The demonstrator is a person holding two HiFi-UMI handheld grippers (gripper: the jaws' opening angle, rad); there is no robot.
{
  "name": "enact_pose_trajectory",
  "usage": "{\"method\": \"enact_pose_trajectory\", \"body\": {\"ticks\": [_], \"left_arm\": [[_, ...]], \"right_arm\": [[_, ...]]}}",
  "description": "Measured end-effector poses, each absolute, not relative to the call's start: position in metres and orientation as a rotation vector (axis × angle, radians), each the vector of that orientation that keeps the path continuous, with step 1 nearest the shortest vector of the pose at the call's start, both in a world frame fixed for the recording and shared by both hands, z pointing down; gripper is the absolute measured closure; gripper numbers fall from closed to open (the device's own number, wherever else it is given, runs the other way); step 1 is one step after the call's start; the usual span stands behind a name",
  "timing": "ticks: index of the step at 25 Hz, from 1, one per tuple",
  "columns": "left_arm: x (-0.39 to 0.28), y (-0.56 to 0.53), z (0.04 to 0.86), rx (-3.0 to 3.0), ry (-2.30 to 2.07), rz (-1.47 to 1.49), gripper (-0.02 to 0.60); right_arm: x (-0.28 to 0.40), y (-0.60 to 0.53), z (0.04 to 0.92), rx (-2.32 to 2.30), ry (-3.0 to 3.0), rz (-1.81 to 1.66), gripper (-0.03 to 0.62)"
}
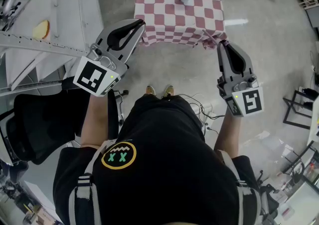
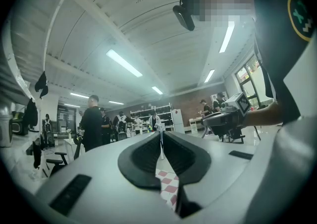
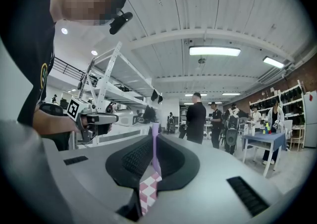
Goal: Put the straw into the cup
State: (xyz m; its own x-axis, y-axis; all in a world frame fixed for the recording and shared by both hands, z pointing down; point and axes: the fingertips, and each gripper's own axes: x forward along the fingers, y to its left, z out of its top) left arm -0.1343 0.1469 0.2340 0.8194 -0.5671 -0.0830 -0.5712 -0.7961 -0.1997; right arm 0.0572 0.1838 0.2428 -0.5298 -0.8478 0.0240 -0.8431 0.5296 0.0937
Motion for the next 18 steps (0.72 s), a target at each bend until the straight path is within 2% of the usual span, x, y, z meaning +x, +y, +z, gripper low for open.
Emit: {"method": "enact_pose_trajectory", "body": {"ticks": [18], "left_arm": [[-0.119, 0.144, 0.235, -2.785, 0.879, 0.011, 0.55]], "right_arm": [[0.065, 0.181, 0.237, 1.497, -2.731, -0.113, 0.553]]}}
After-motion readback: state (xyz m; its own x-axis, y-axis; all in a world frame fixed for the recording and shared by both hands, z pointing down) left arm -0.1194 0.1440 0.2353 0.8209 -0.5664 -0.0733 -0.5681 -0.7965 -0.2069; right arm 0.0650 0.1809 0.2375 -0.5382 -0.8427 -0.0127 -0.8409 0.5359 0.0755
